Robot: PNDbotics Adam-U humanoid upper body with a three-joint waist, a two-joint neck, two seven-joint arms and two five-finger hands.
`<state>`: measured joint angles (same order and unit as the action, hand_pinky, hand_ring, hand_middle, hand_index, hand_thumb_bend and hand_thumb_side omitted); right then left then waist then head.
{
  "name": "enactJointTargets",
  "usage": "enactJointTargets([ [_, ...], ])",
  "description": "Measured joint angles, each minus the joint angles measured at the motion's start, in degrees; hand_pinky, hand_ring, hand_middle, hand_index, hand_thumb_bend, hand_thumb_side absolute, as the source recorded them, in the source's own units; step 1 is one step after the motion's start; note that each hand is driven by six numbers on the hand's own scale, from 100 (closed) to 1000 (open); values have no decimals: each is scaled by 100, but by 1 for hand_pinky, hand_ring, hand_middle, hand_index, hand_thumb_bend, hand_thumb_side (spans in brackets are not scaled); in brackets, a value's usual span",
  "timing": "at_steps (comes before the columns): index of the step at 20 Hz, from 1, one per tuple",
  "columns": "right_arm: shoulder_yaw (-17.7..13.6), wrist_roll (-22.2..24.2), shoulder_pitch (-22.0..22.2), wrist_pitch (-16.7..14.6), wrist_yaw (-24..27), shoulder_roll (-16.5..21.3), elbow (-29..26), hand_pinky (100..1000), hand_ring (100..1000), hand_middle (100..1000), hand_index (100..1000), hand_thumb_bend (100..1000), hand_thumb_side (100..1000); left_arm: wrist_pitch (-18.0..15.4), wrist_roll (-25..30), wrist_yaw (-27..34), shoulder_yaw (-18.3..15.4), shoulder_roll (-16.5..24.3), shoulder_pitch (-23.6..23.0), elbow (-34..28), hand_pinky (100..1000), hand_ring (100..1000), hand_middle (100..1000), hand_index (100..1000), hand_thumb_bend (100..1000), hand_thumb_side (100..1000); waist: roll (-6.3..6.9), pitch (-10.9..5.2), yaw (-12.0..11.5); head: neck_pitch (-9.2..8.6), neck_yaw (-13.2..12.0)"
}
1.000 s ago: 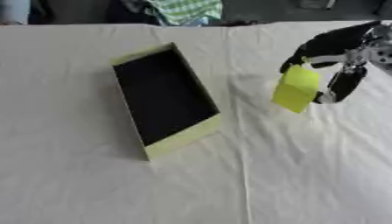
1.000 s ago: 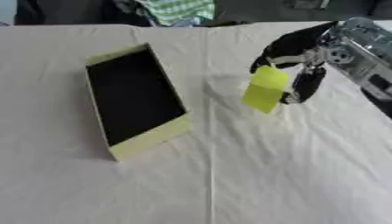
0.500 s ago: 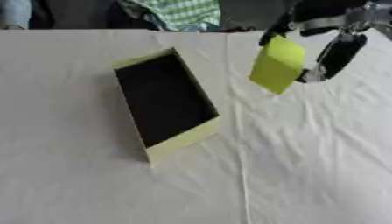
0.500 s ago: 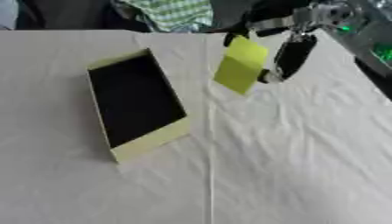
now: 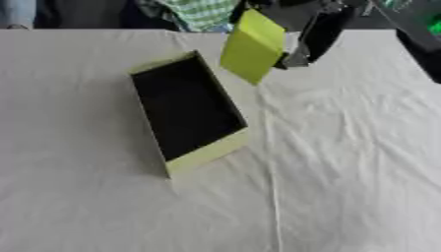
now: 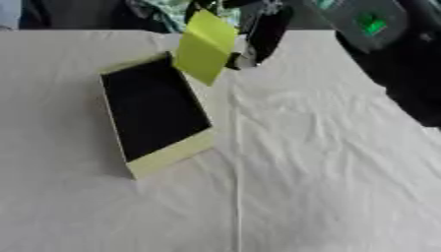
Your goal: Pick up objects on the table and place them in the box.
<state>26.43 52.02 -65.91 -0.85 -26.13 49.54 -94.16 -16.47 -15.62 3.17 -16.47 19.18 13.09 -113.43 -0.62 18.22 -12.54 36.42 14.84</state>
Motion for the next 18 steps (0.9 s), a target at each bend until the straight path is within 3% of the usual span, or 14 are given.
enactJointTargets([
  [4,186,4,-316,97,-23,-549,529,827,844,542,647,100,197,-1,39,42,18,-4,24,-1,656,585,571,706,100,759,0,0,-33,28,-6],
  [14,182,-5,-760,-70,-663,-1893,1869,831,844,544,665,100,205,13,72,76,32,-52,41,-1,656,586,571,706,100,760,0,0,-28,29,-14],
  [18,204,-2,-771,-267,-950,-2245,2348,842,859,576,747,100,199,15,74,78,32,-53,44,-2,656,586,572,706,100,760,0,0,-41,29,-17],
])
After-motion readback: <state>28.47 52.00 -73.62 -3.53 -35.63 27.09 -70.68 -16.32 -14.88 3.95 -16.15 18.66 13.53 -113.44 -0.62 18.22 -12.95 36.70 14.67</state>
